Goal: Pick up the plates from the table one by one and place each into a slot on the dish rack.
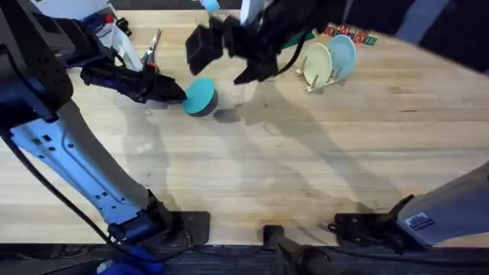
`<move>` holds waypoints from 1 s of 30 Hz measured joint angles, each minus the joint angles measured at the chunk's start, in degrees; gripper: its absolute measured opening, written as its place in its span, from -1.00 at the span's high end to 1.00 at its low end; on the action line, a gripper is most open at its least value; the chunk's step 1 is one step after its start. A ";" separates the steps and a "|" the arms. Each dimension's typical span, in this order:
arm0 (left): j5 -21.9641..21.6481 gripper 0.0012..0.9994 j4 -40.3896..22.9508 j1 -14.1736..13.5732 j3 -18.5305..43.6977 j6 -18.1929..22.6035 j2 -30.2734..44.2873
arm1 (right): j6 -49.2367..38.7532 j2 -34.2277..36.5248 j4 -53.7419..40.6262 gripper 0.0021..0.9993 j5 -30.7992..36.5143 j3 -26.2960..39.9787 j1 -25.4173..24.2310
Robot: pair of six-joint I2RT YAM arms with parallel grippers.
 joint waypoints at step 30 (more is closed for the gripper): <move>0.00 0.92 0.00 0.00 0.00 0.00 0.01 | 12.33 10.10 32.41 -0.99 0.04 -12.53 2.44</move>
